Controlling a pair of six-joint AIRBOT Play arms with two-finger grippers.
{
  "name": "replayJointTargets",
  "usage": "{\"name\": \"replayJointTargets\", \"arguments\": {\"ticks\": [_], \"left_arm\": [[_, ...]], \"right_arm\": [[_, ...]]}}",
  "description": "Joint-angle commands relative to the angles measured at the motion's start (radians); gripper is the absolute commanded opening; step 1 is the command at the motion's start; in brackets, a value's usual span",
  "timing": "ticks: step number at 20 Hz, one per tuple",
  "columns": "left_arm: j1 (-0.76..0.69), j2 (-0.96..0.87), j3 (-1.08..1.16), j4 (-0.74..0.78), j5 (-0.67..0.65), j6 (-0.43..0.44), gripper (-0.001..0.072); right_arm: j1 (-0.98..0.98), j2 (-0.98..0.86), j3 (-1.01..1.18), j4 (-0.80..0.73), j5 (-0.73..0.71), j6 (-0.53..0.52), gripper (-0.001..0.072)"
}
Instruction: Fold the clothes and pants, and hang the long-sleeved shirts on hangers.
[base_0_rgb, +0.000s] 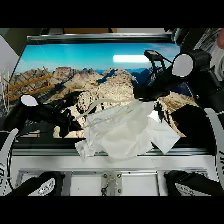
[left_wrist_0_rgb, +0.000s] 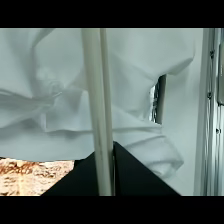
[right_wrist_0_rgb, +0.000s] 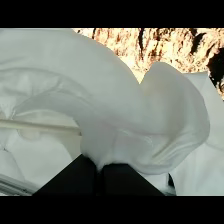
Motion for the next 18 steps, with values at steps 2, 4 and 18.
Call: {"name": "replayJointTargets", "arguments": {"ticks": [2,4,18], "left_arm": [[-0.027,-0.012,0.000,-0.003,-0.002,0.009,0.0013],[-0.026,-0.012,0.000,-0.002,-0.009,0.009,0.0013],[-0.027,-0.012,0.000,-0.005,-0.008,0.009,0.0013]], "right_arm": [[0.000,0.002,0.021,-0.100,0.049,-0.002,0.0011],[0.000,0.002,0.021,-0.130,0.062,0.010,0.0011],[0.250,0.005,0.072,-0.129,-0.015,0.016,0.0011]]}}
